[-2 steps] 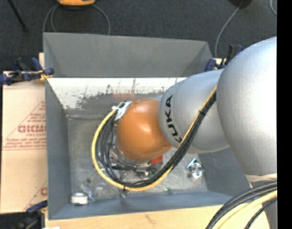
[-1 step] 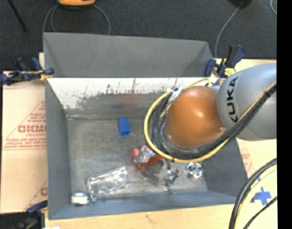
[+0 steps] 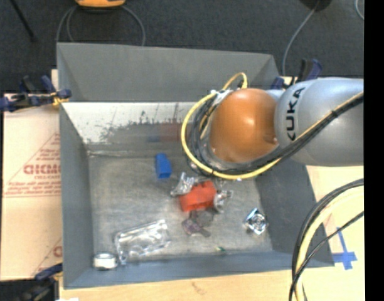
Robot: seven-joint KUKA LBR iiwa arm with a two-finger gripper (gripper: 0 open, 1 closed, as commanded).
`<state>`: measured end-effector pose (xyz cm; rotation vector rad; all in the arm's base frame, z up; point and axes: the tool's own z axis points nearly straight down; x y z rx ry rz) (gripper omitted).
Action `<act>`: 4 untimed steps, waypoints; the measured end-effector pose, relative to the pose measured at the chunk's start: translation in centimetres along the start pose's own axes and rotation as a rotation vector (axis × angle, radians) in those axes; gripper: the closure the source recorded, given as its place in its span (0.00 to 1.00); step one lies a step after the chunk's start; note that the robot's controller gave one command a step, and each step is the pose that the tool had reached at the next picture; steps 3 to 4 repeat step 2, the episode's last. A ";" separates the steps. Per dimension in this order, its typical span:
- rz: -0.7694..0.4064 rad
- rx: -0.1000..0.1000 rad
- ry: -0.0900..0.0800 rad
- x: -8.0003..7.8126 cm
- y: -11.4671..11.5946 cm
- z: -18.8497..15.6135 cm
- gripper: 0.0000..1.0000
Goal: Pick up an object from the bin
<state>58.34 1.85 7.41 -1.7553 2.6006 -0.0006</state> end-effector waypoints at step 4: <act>-0.049 0.008 -0.002 -0.9 -0.5 -17.3 1.00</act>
Offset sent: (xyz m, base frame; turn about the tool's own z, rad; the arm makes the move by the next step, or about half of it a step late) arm 0.0000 0.0000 0.0000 0.0000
